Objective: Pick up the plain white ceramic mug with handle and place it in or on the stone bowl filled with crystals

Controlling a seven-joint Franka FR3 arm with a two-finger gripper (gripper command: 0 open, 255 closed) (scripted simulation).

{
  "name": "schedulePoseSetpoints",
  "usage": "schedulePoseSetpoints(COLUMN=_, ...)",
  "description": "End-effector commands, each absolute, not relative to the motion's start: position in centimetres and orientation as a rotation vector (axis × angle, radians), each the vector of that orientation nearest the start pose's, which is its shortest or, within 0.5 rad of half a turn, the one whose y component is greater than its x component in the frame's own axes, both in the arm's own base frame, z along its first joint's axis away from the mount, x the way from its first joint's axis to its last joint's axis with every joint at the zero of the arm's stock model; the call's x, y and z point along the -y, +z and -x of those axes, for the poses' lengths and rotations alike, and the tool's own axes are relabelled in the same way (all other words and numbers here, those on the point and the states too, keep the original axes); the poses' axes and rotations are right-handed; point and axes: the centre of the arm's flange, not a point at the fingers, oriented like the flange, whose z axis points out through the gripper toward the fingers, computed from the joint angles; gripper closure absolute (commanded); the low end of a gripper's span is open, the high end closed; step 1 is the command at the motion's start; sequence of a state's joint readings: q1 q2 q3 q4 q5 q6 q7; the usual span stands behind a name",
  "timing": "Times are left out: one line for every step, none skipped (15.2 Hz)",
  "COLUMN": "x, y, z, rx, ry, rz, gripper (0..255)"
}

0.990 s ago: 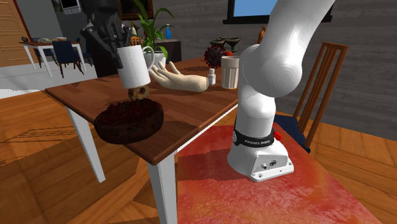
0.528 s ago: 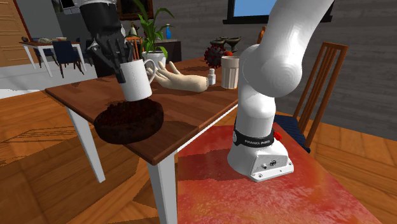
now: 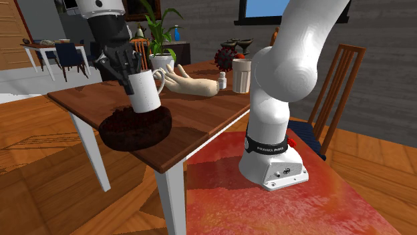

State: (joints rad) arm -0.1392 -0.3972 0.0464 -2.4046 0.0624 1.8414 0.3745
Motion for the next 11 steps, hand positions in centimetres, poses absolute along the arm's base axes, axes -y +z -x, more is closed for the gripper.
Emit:
schedulePoseSetpoints(x=3.2, y=44.8, z=-40.5, rx=-0.761, ry=0.265, rz=3.019, gripper=255)
schedulePoseSetpoints(x=3.2, y=44.8, z=-40.5, rx=-0.761, ry=0.265, rz=3.019, gripper=255)
schedulePoseSetpoints(x=3.2, y=44.8, z=-40.5, rx=-0.761, ry=0.265, rz=3.019, gripper=0)
schedulePoseSetpoints(x=3.2, y=44.8, z=-40.5, rx=-0.761, ry=0.265, rz=3.019, gripper=0)
schedulePoseSetpoints(x=3.2, y=44.8, z=-40.5, rx=-0.761, ry=0.265, rz=3.019, gripper=0)
schedulePoseSetpoints(x=3.2, y=44.8, z=-40.5, rx=-0.761, ry=0.265, rz=3.019, gripper=0)
schedulePoseSetpoints(x=3.2, y=44.8, z=-40.5, rx=-0.761, ry=0.265, rz=3.019, gripper=0)
schedulePoseSetpoints(x=3.2, y=44.8, z=-40.5, rx=-0.761, ry=0.265, rz=3.019, gripper=0)
schedulePoseSetpoints(x=3.3, y=46.1, z=-40.7, rx=-0.761, ry=0.265, rz=3.019, gripper=0)
schedulePoseSetpoints(x=3.4, y=47.4, z=-40.9, rx=-0.761, ry=0.265, rz=3.019, gripper=0)
schedulePoseSetpoints(x=3.4, y=48.7, z=-41.1, rx=-0.761, ry=0.265, rz=3.019, gripper=0)
